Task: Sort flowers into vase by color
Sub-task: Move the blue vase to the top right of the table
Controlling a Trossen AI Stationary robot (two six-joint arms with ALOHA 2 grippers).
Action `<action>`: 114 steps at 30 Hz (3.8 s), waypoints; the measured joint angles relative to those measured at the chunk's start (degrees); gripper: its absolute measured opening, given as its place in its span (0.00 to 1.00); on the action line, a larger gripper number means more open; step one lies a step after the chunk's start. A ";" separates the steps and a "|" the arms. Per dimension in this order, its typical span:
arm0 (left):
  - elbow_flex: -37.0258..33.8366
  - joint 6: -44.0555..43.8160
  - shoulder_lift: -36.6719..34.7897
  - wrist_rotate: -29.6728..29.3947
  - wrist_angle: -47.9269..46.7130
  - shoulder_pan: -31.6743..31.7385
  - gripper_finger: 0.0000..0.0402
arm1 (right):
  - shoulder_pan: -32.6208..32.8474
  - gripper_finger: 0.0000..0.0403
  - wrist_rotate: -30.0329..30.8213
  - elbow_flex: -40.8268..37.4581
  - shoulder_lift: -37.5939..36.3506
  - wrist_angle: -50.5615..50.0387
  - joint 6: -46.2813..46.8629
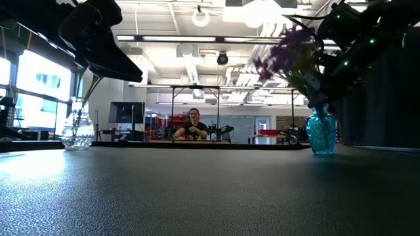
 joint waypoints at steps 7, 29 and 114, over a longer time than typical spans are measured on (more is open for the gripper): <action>0.00 -0.02 0.00 0.00 0.07 -0.02 0.43 | -0.01 0.08 -0.41 0.02 0.00 -0.16 -0.04; 0.00 -0.11 -0.02 0.20 0.35 -0.02 0.43 | -0.01 0.76 -4.94 -0.20 -7.58 -3.55 0.59; 0.00 0.02 -0.02 3.04 1.64 -0.13 0.43 | -3.50 0.71 -7.04 -1.22 -4.55 -1.58 -5.37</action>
